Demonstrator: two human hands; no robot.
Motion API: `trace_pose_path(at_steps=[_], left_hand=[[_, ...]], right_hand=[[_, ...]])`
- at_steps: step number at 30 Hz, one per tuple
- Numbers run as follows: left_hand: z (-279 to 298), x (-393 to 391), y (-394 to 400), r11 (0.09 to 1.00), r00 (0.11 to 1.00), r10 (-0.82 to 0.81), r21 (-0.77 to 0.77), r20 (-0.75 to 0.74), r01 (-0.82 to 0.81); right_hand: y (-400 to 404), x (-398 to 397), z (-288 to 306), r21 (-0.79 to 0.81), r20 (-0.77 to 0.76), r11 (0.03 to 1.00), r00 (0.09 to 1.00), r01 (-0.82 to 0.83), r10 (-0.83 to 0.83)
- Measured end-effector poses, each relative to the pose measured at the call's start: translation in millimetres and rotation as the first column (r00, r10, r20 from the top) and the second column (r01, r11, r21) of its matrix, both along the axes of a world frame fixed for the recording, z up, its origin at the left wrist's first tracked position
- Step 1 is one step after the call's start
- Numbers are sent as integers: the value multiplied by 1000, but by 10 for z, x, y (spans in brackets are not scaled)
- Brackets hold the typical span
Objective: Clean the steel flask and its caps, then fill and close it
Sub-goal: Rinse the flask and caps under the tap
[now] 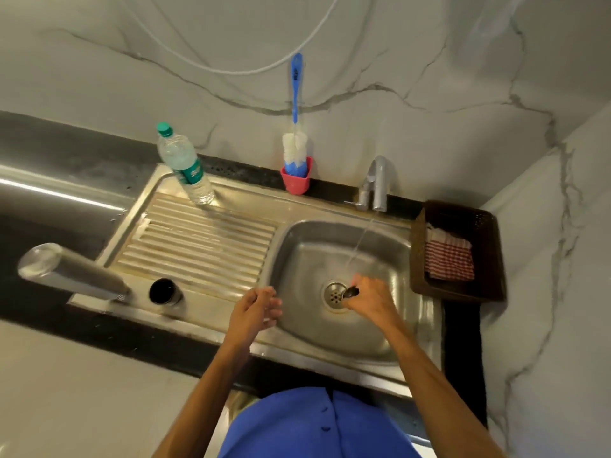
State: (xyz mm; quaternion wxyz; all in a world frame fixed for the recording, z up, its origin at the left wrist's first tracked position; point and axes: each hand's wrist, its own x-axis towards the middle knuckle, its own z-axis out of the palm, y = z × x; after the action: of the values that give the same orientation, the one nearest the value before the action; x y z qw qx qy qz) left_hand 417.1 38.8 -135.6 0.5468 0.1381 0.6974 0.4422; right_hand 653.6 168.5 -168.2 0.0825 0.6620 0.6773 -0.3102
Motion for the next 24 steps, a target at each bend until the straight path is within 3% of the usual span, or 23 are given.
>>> trace_pose_path(at_steps=[3, 8, 15, 22, 24], left_hand=[[-51, -255, -229, 999, 1000, 19, -27, -19, -20], [-131, -868, -720, 993, 991, 105, -45, -81, -109], [-146, -1822, -1193, 981, 971, 169, -66, -168, -182], [-237, -2470, -1361, 979, 973, 185, -56, -140, -194], [-276, -2593, -1391, 979, 976, 181, -73, -119, -190]], right_hand=[[-97, -427, 125, 20, -212, 998, 976, 61, -55], [-521, -1493, -53, 44, -419, 972, 879, -231, 228], [-1036, -2821, -379, 114, -362, 898, 824, -426, 437], [-1082, -3334, -370, 138, -146, 832, 820, -537, 553], [-1044, -3506, -264, 211, -197, 836, 816, -507, 544]])
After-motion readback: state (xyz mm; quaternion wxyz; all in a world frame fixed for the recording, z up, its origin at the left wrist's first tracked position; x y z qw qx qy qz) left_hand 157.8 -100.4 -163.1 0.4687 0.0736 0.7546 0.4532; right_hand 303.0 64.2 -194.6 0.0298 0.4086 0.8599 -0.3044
